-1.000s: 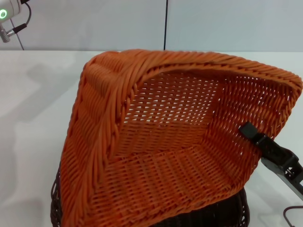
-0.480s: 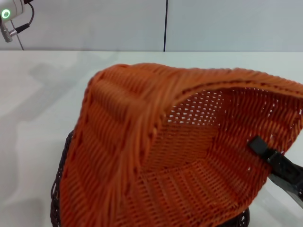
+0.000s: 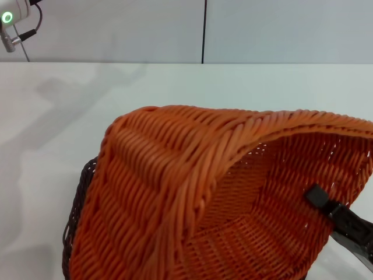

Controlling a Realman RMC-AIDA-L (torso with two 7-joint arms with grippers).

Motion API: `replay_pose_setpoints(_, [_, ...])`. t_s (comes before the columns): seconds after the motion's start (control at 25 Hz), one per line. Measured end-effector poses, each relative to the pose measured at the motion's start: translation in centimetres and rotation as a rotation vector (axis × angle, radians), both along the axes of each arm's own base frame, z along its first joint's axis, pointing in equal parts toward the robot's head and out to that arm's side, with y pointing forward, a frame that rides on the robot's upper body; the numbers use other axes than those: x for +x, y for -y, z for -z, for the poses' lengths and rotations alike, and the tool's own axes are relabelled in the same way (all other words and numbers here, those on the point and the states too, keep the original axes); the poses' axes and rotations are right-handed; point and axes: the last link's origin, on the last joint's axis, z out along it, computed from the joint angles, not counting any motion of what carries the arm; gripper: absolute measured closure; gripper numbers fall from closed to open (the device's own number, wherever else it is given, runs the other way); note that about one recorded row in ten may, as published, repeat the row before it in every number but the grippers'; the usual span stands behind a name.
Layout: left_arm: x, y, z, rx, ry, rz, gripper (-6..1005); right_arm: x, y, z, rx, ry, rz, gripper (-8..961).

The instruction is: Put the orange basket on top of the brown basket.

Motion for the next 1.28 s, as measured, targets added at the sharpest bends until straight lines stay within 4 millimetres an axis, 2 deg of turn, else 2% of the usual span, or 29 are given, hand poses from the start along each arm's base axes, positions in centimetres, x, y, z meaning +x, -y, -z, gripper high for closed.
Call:
replay_pose_setpoints(0.24, [0.2,0.0,0.2,-0.007,-0.003,0.005,140,0.4,0.4,0.0,-0.013,0.006,0.011,802])
replay_pose_setpoints(0.8, [0.5,-0.1,0.4,-0.011,0.001,0.010,140,1.3,0.0,-0.6,-0.060,0.031,0.016,725])
replay_pose_setpoints(1.0, [0.8,-0.2,0.5,-0.012,0.002,0.013,140,1.5,-0.4,-1.0,-0.071,0.042,0.013,508])
replay_pose_setpoints(1.28, [1.0,-0.4,0.6,-0.011,0.002,0.013,140,1.8,-0.9,-1.4,-0.112,0.074,-0.013,381])
